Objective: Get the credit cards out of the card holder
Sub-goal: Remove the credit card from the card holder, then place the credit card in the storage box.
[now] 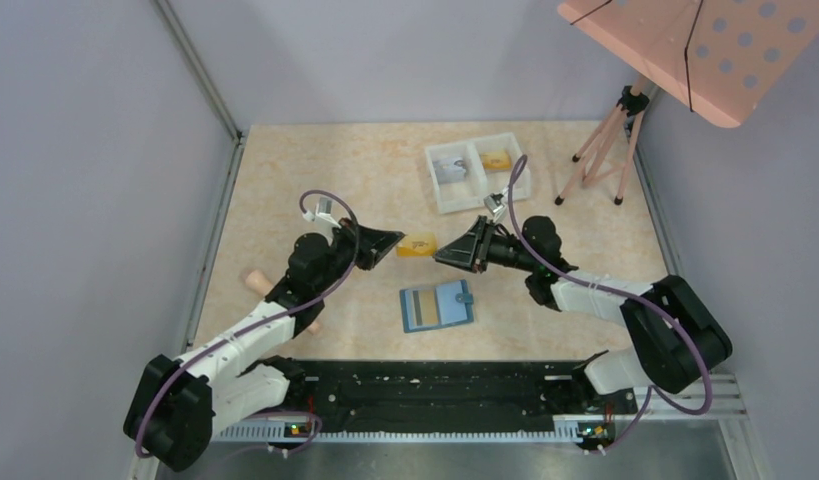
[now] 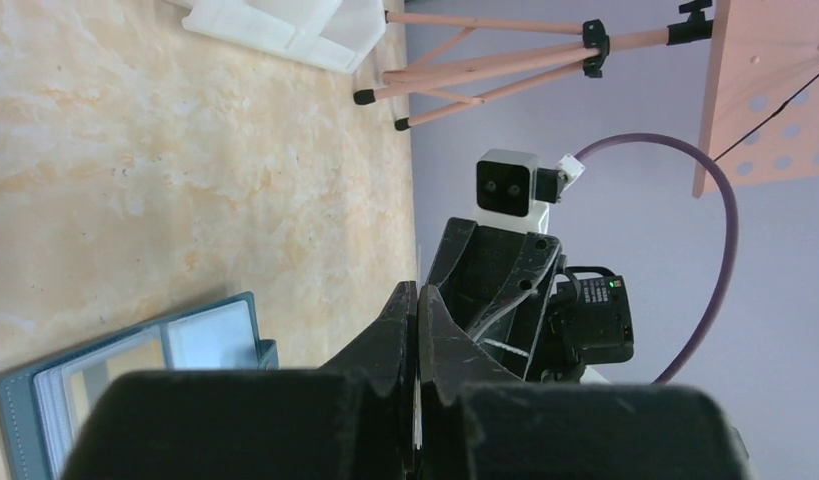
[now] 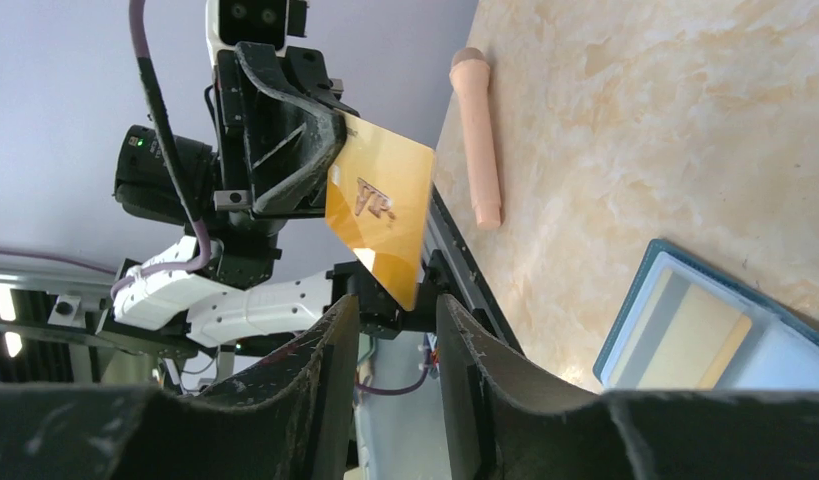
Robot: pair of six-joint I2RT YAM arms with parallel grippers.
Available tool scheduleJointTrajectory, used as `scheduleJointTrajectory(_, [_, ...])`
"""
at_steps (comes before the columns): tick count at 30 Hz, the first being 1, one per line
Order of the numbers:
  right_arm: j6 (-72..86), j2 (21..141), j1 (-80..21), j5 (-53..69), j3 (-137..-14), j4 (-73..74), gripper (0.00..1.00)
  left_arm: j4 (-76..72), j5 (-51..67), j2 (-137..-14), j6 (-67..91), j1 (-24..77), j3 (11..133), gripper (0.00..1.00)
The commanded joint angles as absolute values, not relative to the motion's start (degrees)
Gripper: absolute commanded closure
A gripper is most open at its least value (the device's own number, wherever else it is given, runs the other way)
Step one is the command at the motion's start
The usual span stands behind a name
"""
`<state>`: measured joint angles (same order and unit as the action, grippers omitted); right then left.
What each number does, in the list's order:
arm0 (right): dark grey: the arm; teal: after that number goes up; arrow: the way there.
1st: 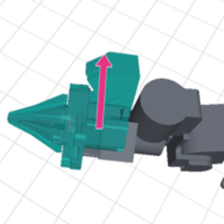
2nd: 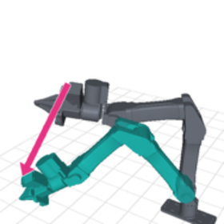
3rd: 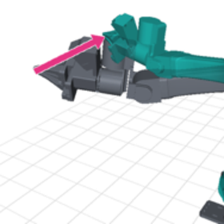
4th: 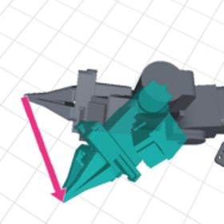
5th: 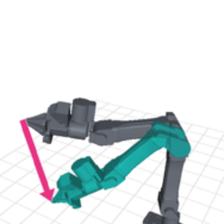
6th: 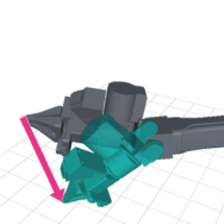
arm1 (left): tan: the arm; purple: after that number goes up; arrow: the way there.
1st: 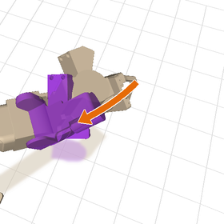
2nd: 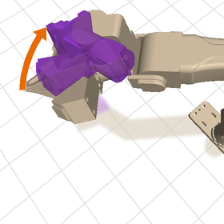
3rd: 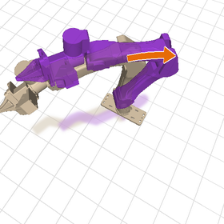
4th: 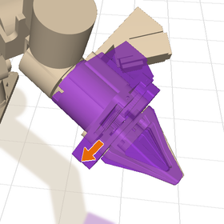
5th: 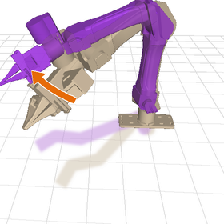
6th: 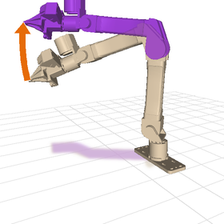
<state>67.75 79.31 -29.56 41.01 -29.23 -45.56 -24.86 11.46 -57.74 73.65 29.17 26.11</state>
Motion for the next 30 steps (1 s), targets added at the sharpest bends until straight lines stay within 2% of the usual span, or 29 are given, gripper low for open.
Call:
scheduleJointTrajectory(1, [69.4, 80.6, -31.3, 39.5, -30.2, -52.1, 0.69, -29.7, 10.1, -56.4, 74.5, 29.3, 25.2, 1.00])
scheduleJointTrajectory(6, [70.7, 81.4, -31.6, 38.5, -29.4, -54.9, 0.85, -29.7, 9.9, -55.9, 74.2, 29.3, 25.0, 1.00])
scheduleJointTrajectory(9, [71.0, 81.6, -31.7, 37.9, -29.1, -55.5, 0.89, -29.6, 9.9, -55.7, 73.8, 29.3, 24.9, 1.00])
scheduleJointTrajectory(12, [71.4, 81.7, -31.6, 37.6, -28.8, -56.5, 0.99, -29.6, 9.9, -55.8, 73.7, 29.3, 24.9, 1.00])
scheduleJointTrajectory(19, [70.5, 81.8, -31.6, 37.3, -28.9, -56.1, 1.00, -26.3, 9.8, -55.3, 72.8, 29.4, 25.6, 0.98])
scheduleJointTrajectory(28, [64.9, 80.1, -28.9, 38.3, -31.5, -46.8, 1.00, -10.8, 10.3, -53.3, 66.4, 29.3, 30.8, 0.36])
scheduleJointTrajectory(30, [62.1, 79.3, -27.7, 38.4, -32.7, -41.9, 1.00, -6.5, 10.8, -53.1, 63.2, 29.3, 32.8, 0.12])
